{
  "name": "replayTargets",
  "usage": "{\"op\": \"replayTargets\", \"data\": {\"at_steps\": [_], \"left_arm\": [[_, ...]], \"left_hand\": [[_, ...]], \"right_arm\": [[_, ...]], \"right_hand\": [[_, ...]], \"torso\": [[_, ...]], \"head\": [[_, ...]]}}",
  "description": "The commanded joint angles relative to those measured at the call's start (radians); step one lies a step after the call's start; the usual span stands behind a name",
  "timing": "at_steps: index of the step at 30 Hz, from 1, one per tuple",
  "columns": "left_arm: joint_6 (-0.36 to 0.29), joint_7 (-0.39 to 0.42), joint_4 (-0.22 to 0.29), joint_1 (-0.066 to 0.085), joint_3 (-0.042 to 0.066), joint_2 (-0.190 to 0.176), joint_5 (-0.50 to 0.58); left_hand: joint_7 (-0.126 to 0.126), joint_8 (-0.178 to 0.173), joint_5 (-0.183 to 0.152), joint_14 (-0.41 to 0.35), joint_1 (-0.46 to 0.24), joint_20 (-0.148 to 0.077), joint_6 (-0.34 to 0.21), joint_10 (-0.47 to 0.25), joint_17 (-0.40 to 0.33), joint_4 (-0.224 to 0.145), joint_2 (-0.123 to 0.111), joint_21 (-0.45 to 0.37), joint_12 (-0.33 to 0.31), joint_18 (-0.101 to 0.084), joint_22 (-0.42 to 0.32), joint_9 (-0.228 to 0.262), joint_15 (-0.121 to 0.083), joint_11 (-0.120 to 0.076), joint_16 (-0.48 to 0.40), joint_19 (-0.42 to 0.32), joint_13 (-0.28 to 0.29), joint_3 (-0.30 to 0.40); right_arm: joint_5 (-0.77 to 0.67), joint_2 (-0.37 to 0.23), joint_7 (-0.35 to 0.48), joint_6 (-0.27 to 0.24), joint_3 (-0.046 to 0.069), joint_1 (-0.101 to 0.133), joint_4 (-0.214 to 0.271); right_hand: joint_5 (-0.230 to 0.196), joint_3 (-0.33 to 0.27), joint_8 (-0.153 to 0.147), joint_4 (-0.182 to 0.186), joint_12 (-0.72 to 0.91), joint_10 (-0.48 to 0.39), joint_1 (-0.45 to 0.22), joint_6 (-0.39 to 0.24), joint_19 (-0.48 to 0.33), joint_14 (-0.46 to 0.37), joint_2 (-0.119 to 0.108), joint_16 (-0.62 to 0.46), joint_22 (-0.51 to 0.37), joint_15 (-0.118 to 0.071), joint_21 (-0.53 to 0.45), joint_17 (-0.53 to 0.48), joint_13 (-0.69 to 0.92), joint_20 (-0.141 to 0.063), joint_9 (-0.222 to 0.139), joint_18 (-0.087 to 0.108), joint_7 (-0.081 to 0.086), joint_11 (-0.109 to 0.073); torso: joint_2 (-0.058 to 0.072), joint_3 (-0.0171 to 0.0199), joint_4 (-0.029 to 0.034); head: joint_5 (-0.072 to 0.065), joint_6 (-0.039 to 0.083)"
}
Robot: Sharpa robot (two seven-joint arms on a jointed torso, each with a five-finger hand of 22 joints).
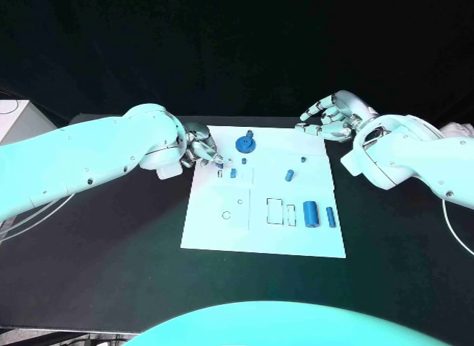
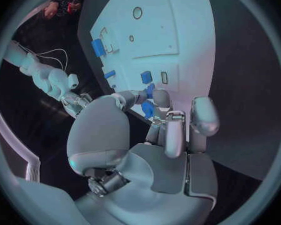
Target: Assemble the parts on the task board
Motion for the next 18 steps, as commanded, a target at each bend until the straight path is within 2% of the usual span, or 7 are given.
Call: {"op": "replayTargets", "data": {"at_steps": [1,6,14,18], "left_arm": [[-0.032,-0.020,0.007,-0.005,-0.001,0.000,-0.040],[-0.042,-0.020,0.011,-0.013,-0.003,0.002,-0.062],[-0.047,-0.020,0.002,-0.024,-0.007,0.015,-0.093],[-0.046,-0.020,0.000,-0.028,-0.008,0.018,-0.103]], "left_hand": [[0.002,0.006,0.004,0.106,-0.006,0.000,0.006,0.006,0.262,-0.218,0.007,0.005,0.004,-0.006,0.001,0.000,-0.005,0.000,0.005,0.008,0.002,0.213],[0.002,0.006,0.005,0.105,-0.007,-0.001,0.007,0.007,0.262,-0.219,0.007,0.005,0.004,-0.006,0.001,0.000,-0.005,0.000,0.005,0.009,0.002,0.213],[0.002,0.006,0.005,0.105,-0.007,-0.001,0.007,0.007,0.262,-0.219,0.007,0.005,0.004,-0.006,0.001,0.000,-0.005,0.000,0.005,0.009,0.002,0.213],[0.002,0.006,0.005,0.105,-0.008,-0.001,0.007,0.007,0.261,-0.220,0.007,0.006,0.004,-0.006,0.002,0.000,-0.005,-0.001,0.005,0.009,0.002,0.214]], "right_arm": [[-0.006,-0.001,0.002,0.010,0.000,0.000,0.001],[-0.006,-0.001,0.003,0.010,0.000,0.000,0.002],[-0.006,-0.001,0.003,0.010,0.000,0.000,0.002],[-0.006,-0.001,0.003,0.011,0.000,0.000,0.002]], "right_hand": [[-0.001,0.006,0.004,0.002,0.000,-0.003,-0.008,-0.005,0.034,0.088,0.000,-0.003,0.121,-0.002,-0.003,0.204,0.144,-0.001,0.001,0.008,-0.002,-0.001],[-0.001,0.006,0.004,0.002,0.000,-0.003,-0.008,-0.005,0.034,0.088,0.000,-0.003,0.121,-0.002,-0.003,0.204,0.144,-0.001,0.001,0.008,-0.002,-0.001],[-0.001,0.006,0.004,0.002,0.000,-0.003,-0.008,-0.005,0.034,0.088,0.000,-0.003,0.121,-0.002,-0.003,0.204,0.144,-0.001,0.001,0.008,-0.002,-0.001],[-0.001,0.006,0.004,0.002,0.000,-0.003,-0.008,-0.005,0.034,0.088,0.000,-0.003,0.121,-0.002,-0.003,0.204,0.144,-0.001,0.001,0.008,-0.002,-0.001]], "torso": [[0.000,0.0008,0.0004],[0.000,0.0002,0.0016],[0.001,-0.0007,-0.0001],[0.000,0.0005,0.0001]], "head": [[-0.001,-0.001],[-0.001,-0.003],[0.001,-0.006],[0.001,-0.009]]}}
